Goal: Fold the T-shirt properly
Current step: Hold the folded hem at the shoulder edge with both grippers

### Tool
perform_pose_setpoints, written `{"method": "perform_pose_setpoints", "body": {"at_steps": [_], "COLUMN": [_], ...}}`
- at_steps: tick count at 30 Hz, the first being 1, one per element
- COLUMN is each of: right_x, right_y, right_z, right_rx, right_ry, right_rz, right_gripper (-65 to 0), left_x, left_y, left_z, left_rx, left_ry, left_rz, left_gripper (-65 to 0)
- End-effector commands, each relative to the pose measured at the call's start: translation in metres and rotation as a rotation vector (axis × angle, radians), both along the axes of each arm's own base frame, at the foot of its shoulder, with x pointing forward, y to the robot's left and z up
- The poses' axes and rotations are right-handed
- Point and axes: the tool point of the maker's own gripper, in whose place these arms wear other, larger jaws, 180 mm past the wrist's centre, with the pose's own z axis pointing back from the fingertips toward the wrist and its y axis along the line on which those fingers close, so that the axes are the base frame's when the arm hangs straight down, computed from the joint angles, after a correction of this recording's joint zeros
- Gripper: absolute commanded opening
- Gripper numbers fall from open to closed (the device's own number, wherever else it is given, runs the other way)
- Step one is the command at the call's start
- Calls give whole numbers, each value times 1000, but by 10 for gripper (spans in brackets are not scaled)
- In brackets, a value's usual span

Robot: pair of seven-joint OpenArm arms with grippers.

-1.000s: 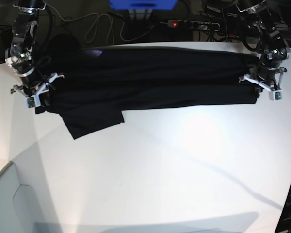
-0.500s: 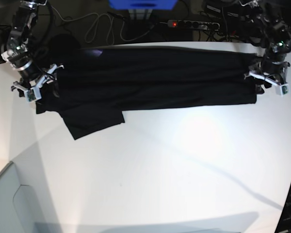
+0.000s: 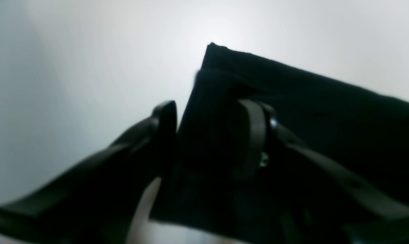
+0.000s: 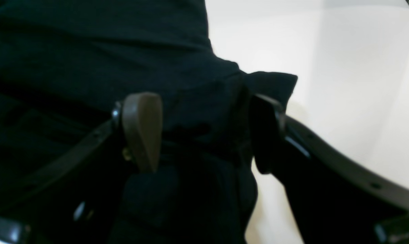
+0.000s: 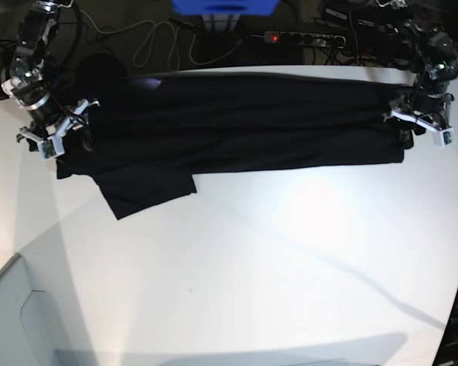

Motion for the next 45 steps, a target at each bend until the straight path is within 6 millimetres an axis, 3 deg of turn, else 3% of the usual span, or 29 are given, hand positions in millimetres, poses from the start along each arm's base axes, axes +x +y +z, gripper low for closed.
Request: {"method": "perform_pose_setpoints", "body": {"at_steps": [1,4,14,23,31,40,45], "right_x": [6,7,8,7,8,9,9], "right_y": [2,2,2,1,1,0,1], "right_z": [13,14,14,14,14,15,15], "right_rx": [2,2,2,1,1,-2,-1], "right_ry": [-47,-48,-51,-48,-50,-53,-54], "right_rz": [30,30,30,31,29,30,29], "right_gripper": [-258,-258,-258,-258,-258,-258,-258], "left_x": [4,5,23,39,36,37,46], "left_y": [4,0,-1,13,21,19,1], "left_z": [10,10,24,31,-3,-3,-8], "left_rx": [21,-19,-65,68,0,-3,-13], "left_ry": [-30,-48,-127,-106,-37,-43,-36], "left_rz": [-4,-5,10,21,58,55,-3], "left_gripper": [-334,-286,-287,-287,-288,-288,-288]}}
